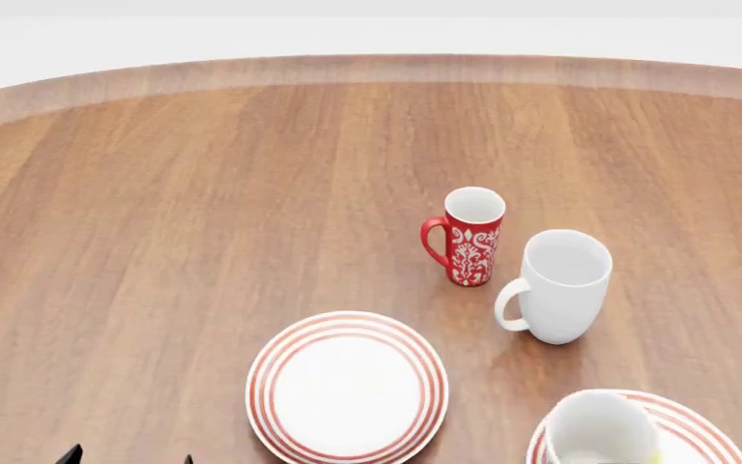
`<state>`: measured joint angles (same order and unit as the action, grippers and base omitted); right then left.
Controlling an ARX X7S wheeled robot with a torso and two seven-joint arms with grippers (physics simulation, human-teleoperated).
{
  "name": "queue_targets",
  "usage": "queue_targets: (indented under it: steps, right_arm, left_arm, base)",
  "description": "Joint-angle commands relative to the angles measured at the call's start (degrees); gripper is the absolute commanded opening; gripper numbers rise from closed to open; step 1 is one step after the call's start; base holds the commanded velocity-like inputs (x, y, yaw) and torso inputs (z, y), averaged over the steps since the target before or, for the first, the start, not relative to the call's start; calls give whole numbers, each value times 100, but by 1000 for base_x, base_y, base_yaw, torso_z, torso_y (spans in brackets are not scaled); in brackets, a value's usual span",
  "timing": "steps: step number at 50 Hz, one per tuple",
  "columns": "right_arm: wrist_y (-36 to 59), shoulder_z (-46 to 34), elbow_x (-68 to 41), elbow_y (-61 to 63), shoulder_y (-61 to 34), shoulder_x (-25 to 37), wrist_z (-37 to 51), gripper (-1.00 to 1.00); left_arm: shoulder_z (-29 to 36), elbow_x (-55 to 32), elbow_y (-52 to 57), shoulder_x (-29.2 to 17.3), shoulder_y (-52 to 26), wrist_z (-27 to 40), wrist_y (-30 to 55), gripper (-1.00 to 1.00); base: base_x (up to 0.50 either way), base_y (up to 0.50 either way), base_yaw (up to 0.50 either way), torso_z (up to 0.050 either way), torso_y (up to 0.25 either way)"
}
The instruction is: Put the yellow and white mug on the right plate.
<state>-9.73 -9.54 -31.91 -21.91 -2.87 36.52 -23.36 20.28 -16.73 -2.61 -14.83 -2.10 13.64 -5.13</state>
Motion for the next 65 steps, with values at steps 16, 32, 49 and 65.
queue_targets:
  steps: [16, 32, 49, 65]
  right_arm:
    - [516, 95, -132, -549, -613, -94, 289, -100]
    - [542, 51, -66, -981, -943, -225, 279, -100]
    - [414, -31, 26, -1465, -1083, -367, 121, -100]
    - [148, -42, 120, -2107, -1197, -511, -13, -100]
  left_arm:
    - [54, -23, -42, -24, -27, 35, -45, 100]
    - [95, -30, -57, -41, -31, 56, -63, 100]
    - [119, -62, -72, -60, -47, 72, -69, 100]
    - [150, -65, -83, -73, -54, 101, -83, 100]
  base:
    - [0, 0, 0, 0, 0]
    - [0, 0, 0, 0, 0]
    - [0, 0, 0, 0, 1]
    - [0, 0, 0, 0, 0]
